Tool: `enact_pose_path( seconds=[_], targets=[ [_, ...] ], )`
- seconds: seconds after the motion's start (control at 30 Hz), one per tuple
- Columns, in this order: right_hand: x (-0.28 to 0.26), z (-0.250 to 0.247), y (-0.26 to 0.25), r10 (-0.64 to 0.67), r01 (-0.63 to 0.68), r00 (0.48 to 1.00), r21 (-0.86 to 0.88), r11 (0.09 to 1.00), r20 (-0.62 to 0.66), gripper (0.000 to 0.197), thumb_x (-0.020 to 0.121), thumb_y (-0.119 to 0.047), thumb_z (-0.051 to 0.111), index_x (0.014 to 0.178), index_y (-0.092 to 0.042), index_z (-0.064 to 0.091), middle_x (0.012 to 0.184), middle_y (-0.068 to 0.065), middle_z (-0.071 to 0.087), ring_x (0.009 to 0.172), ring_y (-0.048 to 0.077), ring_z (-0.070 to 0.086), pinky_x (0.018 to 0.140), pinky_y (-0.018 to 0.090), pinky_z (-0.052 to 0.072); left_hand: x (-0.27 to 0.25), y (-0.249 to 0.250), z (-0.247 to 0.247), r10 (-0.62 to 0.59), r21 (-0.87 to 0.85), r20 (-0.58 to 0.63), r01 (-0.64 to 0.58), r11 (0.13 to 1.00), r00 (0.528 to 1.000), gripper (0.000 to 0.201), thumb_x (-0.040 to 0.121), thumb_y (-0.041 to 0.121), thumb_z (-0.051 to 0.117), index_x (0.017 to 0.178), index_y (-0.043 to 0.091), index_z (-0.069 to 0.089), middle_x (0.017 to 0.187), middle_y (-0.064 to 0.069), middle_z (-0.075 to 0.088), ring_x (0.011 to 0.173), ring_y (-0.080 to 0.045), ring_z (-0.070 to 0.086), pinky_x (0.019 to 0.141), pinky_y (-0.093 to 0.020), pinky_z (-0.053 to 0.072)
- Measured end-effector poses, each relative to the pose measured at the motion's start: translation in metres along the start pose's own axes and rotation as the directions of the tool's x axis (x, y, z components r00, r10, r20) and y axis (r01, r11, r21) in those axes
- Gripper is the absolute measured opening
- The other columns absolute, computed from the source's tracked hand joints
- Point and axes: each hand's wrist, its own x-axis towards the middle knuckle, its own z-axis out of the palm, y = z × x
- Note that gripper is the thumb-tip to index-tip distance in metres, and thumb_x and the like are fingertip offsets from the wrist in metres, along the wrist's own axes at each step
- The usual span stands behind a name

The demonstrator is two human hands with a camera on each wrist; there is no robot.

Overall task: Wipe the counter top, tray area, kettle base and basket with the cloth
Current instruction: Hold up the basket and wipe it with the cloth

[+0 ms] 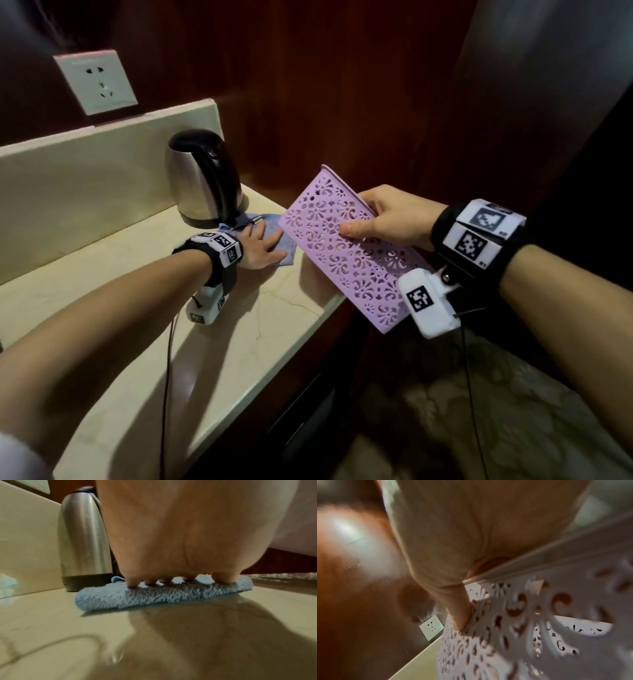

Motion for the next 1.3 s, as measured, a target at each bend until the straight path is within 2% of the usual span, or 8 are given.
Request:
enact_pose_path(
  seconds=[0.27, 0.4, 0.53, 0.67, 0.73, 0.8, 1.0, 1.3],
  targets=[
    [-0.025, -0.012, 0.017, 0.071, -0.072, 0.996, 0.029, 0.997, 0.048, 0.021, 0.090, -0.021, 0.067, 0.106, -0.008, 0.066, 0.102, 0.018, 0.074, 0.095, 0.040, 0.071, 0.084, 0.057, 0.056, 0.009, 0.015, -0.015, 0.045, -0.153, -0.035, -0.049, 0.987, 0.998, 0.074, 0.095, 0.066, 0.030, 0.155, 0.037, -0.003, 0.164, -0.005, -0.013, 0.150, -0.033, -0.013, 0.118, -0.058, 0.004],
    [-0.039, -0.017, 0.028, 0.087, -0.088, 0.996, 0.057, 0.994, 0.032, 0.016, 0.090, -0.018, 0.067, 0.103, -0.009, 0.067, 0.101, 0.016, 0.074, 0.086, 0.030, 0.073, 0.079, 0.044, 0.059, 0.011, 0.032, -0.018, 0.037, -0.114, -0.046, -0.042, 0.993, 0.998, 0.092, 0.077, 0.078, 0.019, 0.155, 0.036, -0.003, 0.164, -0.008, -0.010, 0.150, -0.034, -0.009, 0.118, -0.059, 0.004],
    [-0.046, -0.022, 0.036, 0.099, -0.100, 0.995, 0.045, 0.994, 0.033, 0.022, 0.090, -0.018, 0.067, 0.109, -0.006, 0.067, 0.102, 0.015, 0.074, 0.085, 0.026, 0.073, 0.080, 0.043, 0.060, -0.013, 0.054, -0.022, 0.110, -0.126, -0.115, -0.124, 0.984, 0.987, 0.068, 0.102, 0.048, 0.038, 0.157, 0.024, 0.006, 0.164, -0.007, -0.005, 0.151, -0.027, -0.006, 0.122, -0.046, 0.000],
    [-0.052, -0.025, 0.039, 0.110, -0.111, 0.993, 0.034, 0.993, 0.044, 0.022, 0.089, -0.020, 0.068, 0.107, -0.008, 0.068, 0.100, 0.012, 0.075, 0.089, 0.030, 0.074, 0.081, 0.045, 0.060, -0.006, 0.062, -0.010, 0.269, -0.125, -0.057, -0.274, 0.954, 0.962, 0.064, 0.095, 0.067, 0.026, 0.153, 0.043, 0.014, 0.165, -0.002, -0.002, 0.151, -0.026, -0.003, 0.119, -0.054, 0.003],
    [-0.053, -0.025, 0.036, 0.093, -0.093, 0.995, 0.005, 0.996, 0.040, 0.018, 0.089, -0.021, 0.069, 0.104, -0.010, 0.069, 0.096, 0.010, 0.076, 0.080, 0.022, 0.075, 0.071, 0.035, 0.062, -0.020, 0.071, -0.011, 0.285, -0.093, -0.022, -0.286, 0.954, 0.958, 0.076, 0.091, 0.075, 0.020, 0.154, 0.031, 0.025, 0.164, -0.003, 0.012, 0.150, -0.026, 0.009, 0.119, -0.049, 0.005],
    [-0.052, -0.022, 0.033, 0.075, -0.075, 0.997, -0.017, 0.997, 0.024, 0.018, 0.089, -0.020, 0.069, 0.104, -0.010, 0.069, 0.094, 0.009, 0.076, 0.072, 0.016, 0.073, 0.062, 0.027, 0.060, -0.034, 0.081, -0.010, 0.278, -0.057, -0.001, -0.277, 0.959, 0.961, 0.064, 0.100, 0.057, 0.030, 0.151, 0.019, 0.034, 0.159, -0.004, 0.027, 0.148, -0.026, 0.018, 0.120, -0.039, 0.009],
    [-0.044, -0.014, 0.030, 0.044, -0.042, 0.999, -0.053, 0.998, 0.027, 0.019, 0.089, -0.018, 0.069, 0.104, -0.006, 0.069, 0.093, 0.013, 0.075, 0.069, 0.019, 0.070, 0.065, 0.032, 0.059, -0.056, 0.078, 0.016, 0.324, -0.059, 0.039, -0.321, 0.945, 0.945, 0.068, 0.098, 0.062, 0.018, 0.154, 0.037, -0.011, 0.162, 0.007, -0.017, 0.148, -0.019, -0.021, 0.118, -0.051, -0.009],
    [-0.029, 0.003, 0.015, 0.011, -0.013, 0.998, 0.029, 0.999, 0.061, 0.019, 0.090, -0.013, 0.067, 0.102, 0.002, 0.065, 0.086, 0.019, 0.070, 0.067, 0.028, 0.066, 0.055, 0.034, 0.059, -0.086, 0.030, 0.057, 0.353, -0.035, 0.071, -0.352, 0.936, 0.933, 0.086, 0.069, 0.089, -0.008, 0.144, 0.050, -0.028, 0.158, 0.010, -0.032, 0.144, -0.016, -0.031, 0.119, -0.049, -0.011]
  ],
)
